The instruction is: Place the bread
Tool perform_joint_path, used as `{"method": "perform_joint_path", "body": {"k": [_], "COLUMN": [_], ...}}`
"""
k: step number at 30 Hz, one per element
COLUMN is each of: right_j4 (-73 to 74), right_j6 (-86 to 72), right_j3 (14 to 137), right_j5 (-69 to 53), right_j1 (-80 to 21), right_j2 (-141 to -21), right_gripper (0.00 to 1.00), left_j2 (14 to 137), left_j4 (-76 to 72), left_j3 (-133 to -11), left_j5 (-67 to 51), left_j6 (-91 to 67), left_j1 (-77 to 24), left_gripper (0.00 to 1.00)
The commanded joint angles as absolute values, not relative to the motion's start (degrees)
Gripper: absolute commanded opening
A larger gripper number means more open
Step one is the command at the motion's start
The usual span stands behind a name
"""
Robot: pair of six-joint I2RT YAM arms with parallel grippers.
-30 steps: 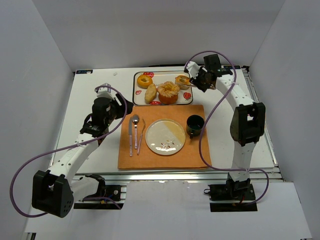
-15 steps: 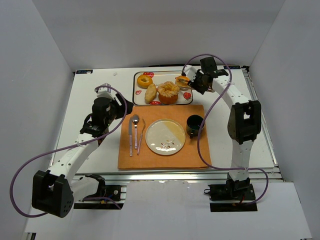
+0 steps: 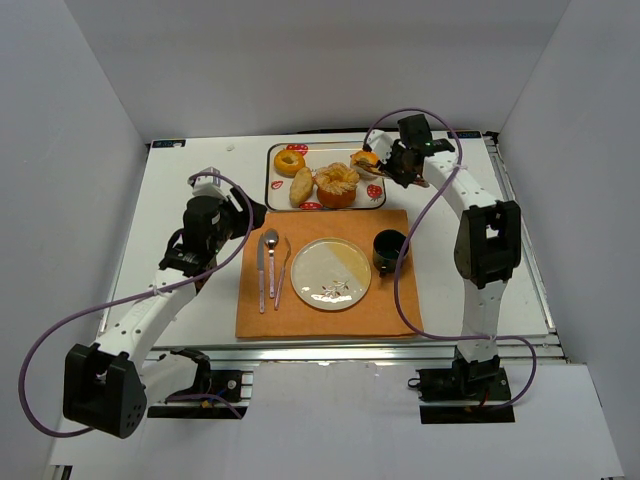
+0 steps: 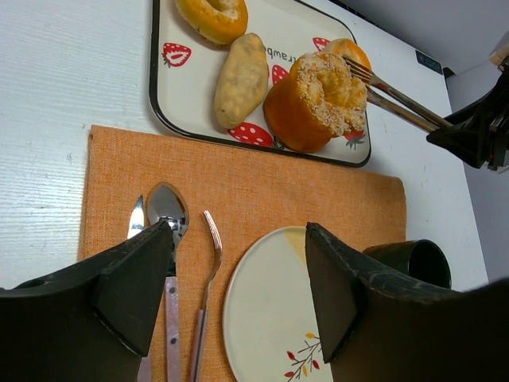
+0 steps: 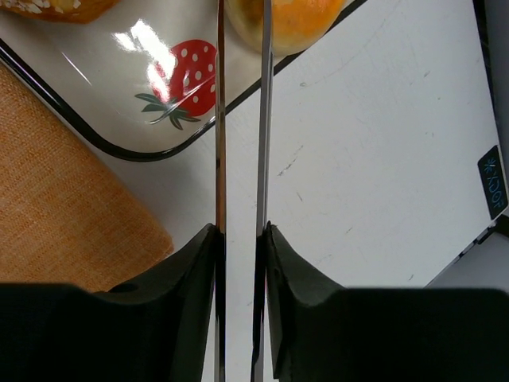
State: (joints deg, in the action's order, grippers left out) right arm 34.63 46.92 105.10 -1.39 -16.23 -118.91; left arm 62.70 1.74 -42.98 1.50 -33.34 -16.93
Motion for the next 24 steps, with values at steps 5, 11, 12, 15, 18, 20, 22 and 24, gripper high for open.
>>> {"method": "perform_joint_path", "body": {"k": [5, 11, 12, 15, 18, 20, 22, 24], "right_j4": [36.57, 28.14, 26.99, 24.70, 31.52, 38.98, 43.31, 45.18], "right_j6": [39.91, 37.35, 37.35, 39.02, 48.91, 60.57, 66.59, 69.35], "right_j3": [110.74, 108.64, 107.50, 100.48, 92.92, 85.57, 80.62, 73.59], "right_j5": [-3.51, -3.78, -5.08, -11.93, -29.04, -40.45, -42.97, -40.19], "right_j1": [-15.91, -14.41, -13.98, -13.98, -13.97, -14.85, -17.13, -22.20], "right_j2": [-117.60, -109.35, -106.38, -99.18, -91.71, -87.47, -81.76, -76.93], "right_gripper": [0.00, 0.00, 0.00, 0.00, 0.00, 0.00, 0.00, 0.00], "left_j2": [60.38, 60.82, 60.73, 60.73, 60.82, 60.82, 60.91, 60.82], "left_j4": [1.32, 2.29, 2.02, 1.58, 1.58, 1.84, 2.11, 2.02], "left_j3": [-42.80, -44.47, -44.47, -44.30, -44.21, -44.21, -44.12, -44.12], "left_j5": [2.11, 2.28, 2.37, 2.37, 2.20, 2.02, 1.76, 1.23], "left_j6": [-33.49, -32.70, -32.78, -33.05, -33.13, -33.05, -33.05, -33.05], "left_j1": [-16.44, -16.44, -16.44, -16.44, -16.44, -16.44, -16.44, -16.35], "left_gripper": [0.77, 0.77, 0.77, 0.77, 0.77, 0.75, 0.72, 0.61]}}
